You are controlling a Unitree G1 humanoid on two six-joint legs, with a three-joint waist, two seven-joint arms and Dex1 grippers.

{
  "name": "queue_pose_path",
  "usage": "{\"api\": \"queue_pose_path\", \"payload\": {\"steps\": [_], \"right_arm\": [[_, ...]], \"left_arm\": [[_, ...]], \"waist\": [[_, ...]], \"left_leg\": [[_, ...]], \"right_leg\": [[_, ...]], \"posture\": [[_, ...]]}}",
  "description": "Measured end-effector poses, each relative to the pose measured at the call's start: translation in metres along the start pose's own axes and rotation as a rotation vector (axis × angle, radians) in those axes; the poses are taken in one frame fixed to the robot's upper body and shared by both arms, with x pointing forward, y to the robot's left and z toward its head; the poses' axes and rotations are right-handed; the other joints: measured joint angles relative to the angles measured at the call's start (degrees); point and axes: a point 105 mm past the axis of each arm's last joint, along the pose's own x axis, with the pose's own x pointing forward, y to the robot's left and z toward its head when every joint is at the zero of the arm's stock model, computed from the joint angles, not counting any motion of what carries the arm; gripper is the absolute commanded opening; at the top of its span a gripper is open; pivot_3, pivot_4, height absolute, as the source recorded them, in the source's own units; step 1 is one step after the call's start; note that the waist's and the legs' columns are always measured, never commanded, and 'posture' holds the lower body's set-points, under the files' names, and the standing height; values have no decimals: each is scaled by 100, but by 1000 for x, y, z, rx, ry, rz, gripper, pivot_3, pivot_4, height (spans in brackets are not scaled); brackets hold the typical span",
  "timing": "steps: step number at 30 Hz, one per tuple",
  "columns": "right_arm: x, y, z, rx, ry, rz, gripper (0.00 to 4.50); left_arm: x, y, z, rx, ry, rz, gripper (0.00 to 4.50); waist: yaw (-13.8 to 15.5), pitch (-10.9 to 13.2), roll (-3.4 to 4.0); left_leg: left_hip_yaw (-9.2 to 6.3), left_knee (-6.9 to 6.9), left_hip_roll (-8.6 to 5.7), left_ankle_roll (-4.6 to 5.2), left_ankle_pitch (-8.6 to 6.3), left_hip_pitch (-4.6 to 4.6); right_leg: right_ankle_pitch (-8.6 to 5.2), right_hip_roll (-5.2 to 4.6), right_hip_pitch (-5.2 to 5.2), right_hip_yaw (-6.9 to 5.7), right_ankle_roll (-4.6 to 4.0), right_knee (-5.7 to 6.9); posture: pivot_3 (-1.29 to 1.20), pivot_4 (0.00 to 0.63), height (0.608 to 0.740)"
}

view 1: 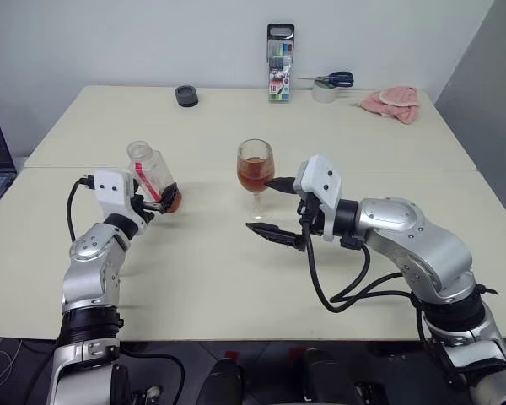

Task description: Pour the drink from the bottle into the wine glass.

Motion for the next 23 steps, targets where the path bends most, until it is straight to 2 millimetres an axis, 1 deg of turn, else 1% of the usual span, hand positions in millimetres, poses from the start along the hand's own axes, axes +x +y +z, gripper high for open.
{"api": "queue_pose_path", "payload": {"steps": [4,8,10,12,15,17,19,21,22,23], "right_arm": [[-1,1,-2,4,2,-3,4500],[-8,2,-24,8,6,-60,4500],[-14,0,-38,-6,-14,-134,4500],[-17,1,-46,13,-71,-195,4500],[-22,0,-61,97,-152,-312,4500],[-31,-8,-73,160,-211,-448,4500],[-42,-12,-96,198,-195,-560,4500],[-50,-15,-112,241,-179,-646,4500],[-52,-16,-116,254,-183,-675,4500],[-53,-17,-115,251,-191,-684,4500]], "left_arm": [[-3,-2,-1,27,1,-2,4478],[-14,-3,-5,51,2,37,4478],[-23,-3,-9,64,18,61,4478],[-32,-4,-12,78,40,75,4478],[-43,-4,-15,98,59,99,4478],[-52,-4,-14,132,48,111,4478],[-59,-6,-14,157,42,123,4478],[-64,-5,-15,154,37,137,4478],[-66,-4,-17,150,37,146,4478],[-66,-4,-17,146,35,148,4478]], "waist": [[1,0,0],[16,-3,-3],[23,-2,-3],[24,-5,-6],[25,-5,-6],[29,-12,-11],[47,-12,-10],[71,-11,-9],[73,-11,-9],[73,-11,-9]], "left_leg": [[0,-3,0,0,0,1],[0,-7,1,2,-1,0],[5,-8,1,2,-1,2],[5,-11,5,2,-2,6],[8,-13,7,2,-1,11],[8,-15,9,2,-1,18],[12,-15,6,2,-1,20],[14,-15,6,2,-1,19],[15,-15,8,2,-1,21],[15,-15,9,2,-1,21]], "right_leg": [[0,0,0,1,0,-2],[0,-4,0,1,0,-5],[0,-4,0,4,0,-5],[0,1,2,4,0,-5],[0,3,3,7,0,-2],[0,4,8,7,0,-3],[-1,3,9,10,0,-4],[0,4,9,11,0,-3],[-1,7,9,12,0,-3],[-1,7,9,12,0,-3]], "posture": [[0,150,740],[0,150,740],[0,150,740],[0,150,740],[0,150,740],[0,150,740],[0,150,740],[0,150,740],[0,150,740],[0,150,740]]}}
